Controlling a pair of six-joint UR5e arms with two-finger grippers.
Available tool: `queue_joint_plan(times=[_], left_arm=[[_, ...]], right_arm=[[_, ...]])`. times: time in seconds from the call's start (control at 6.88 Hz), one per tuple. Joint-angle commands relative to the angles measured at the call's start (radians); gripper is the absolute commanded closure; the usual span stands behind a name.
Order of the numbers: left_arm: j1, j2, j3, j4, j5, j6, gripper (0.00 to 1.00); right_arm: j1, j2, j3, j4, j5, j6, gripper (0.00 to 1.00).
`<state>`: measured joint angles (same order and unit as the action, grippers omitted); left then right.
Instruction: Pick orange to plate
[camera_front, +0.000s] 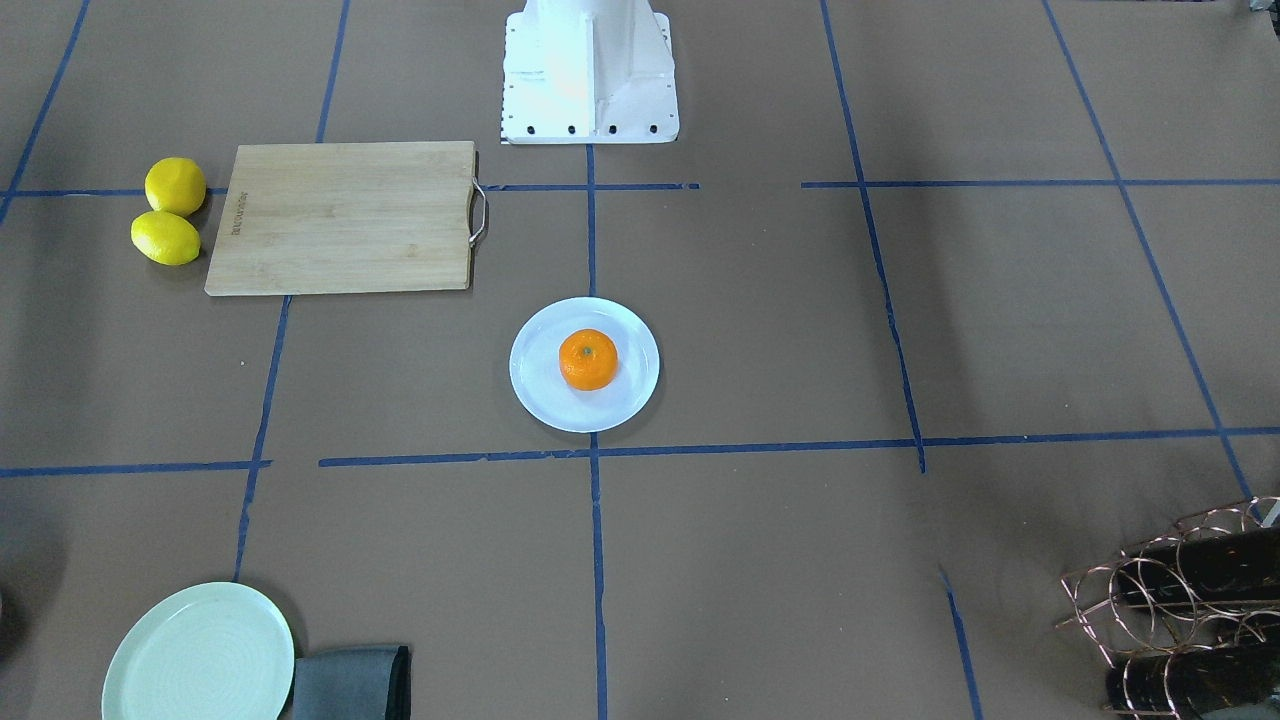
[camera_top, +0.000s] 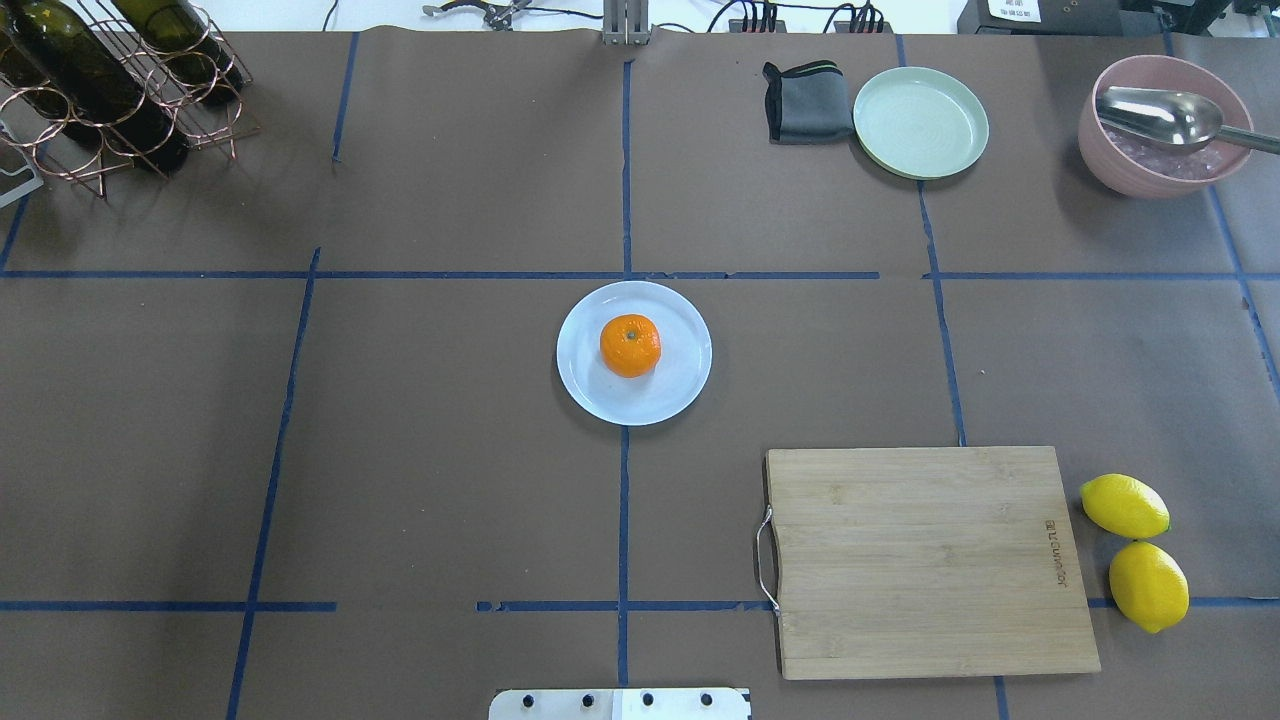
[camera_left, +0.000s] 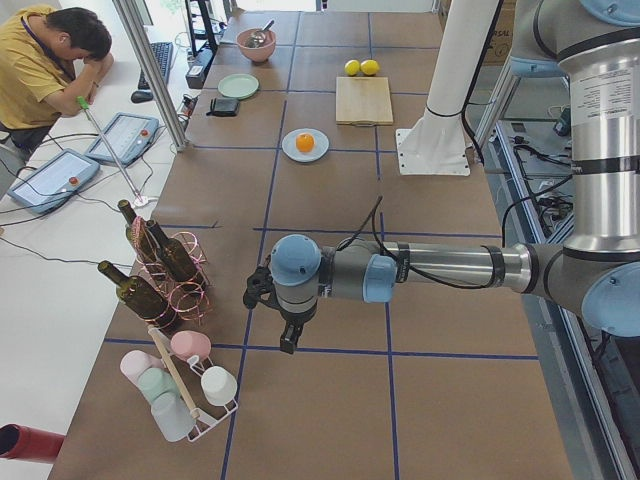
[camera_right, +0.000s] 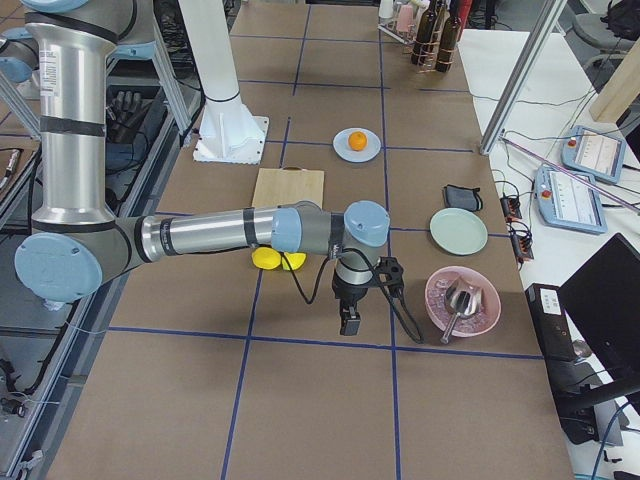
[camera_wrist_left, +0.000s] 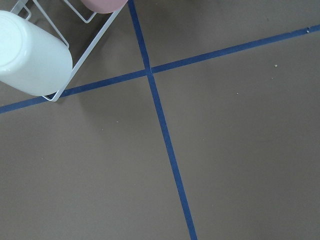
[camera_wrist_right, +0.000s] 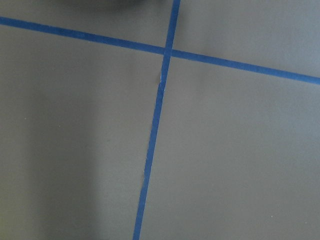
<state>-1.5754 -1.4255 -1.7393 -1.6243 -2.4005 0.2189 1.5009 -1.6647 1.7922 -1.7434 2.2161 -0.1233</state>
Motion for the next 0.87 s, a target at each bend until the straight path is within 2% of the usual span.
queue_joint_plan(times=[0.0, 0.73], left_arm=[[0.0, 0.0, -0.006, 0.0, 0.009, 0.0, 0.0], [0.0, -0.001, -0.011, -0.002, 0.009, -0.001, 0.0]], right_arm=[[0.001, -0.029, -0.004, 0.036, 0.013, 0.001, 0.0], [-0.001, -0.029, -0.011, 0.036, 0.013, 0.001, 0.0]])
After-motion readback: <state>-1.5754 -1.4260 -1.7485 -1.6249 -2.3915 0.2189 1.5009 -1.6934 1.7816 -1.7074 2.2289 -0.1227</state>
